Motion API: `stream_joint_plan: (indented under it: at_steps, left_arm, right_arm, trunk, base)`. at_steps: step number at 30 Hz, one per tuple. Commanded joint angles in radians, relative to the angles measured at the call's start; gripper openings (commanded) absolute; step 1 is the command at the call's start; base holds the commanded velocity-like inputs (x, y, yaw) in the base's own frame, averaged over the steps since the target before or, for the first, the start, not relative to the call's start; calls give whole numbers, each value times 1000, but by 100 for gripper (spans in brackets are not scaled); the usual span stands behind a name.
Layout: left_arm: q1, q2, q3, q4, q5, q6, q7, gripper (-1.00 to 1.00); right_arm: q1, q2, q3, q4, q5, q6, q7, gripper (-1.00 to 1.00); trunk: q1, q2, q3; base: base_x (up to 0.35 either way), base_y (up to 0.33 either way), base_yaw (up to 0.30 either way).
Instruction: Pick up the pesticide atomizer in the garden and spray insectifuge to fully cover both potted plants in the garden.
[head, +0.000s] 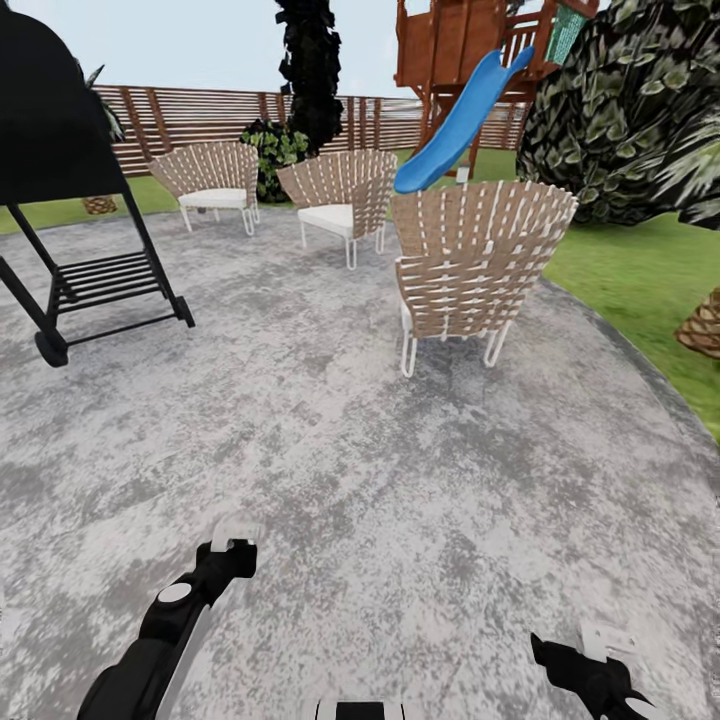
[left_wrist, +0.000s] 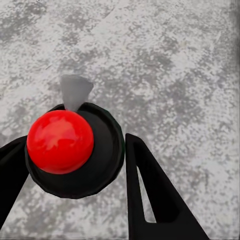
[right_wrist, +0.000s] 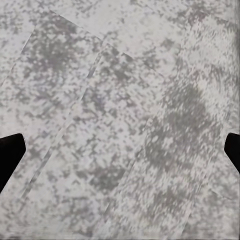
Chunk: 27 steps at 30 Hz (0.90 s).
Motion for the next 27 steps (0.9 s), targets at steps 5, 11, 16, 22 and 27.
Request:
stream_joint_plan:
  at_steps: [5, 11, 16, 22, 27]
  left_arm:
    - [0, 1, -1, -1, -1, 6, -3, -100]
    - [0, 1, -1, -1, -1, 6, -3, -100]
    - [0, 1, -2, -1, -1, 6, -3, -100]
    - [0, 1, -2, -1, -1, 6, -3, -100]
    - [0, 1, -2, -1, -1, 6, -3, -100]
  right_arm:
    - [0, 0, -1, -2, -1, 5, 0, 100]
    - [0, 0, -1, -2, -1, 5, 0, 100]
    - [0, 0, 0, -2, -1, 5, 0, 100]
    - [0, 0, 0, -2, -1, 5, 0, 100]
    - [0, 0, -1, -2, -1, 5, 0, 100]
  trunk:
    - [-1, 0, 5]
    - [-1, 0, 12]
    - [-1, 0, 16]
    - [-1, 0, 16]
    - [-1, 0, 17]
  base:
    - [-281, 206, -193]
    - [-290, 203, -191]
    - [-293, 198, -116]
    - [-309, 166, -11]
    - [-314, 156, -84]
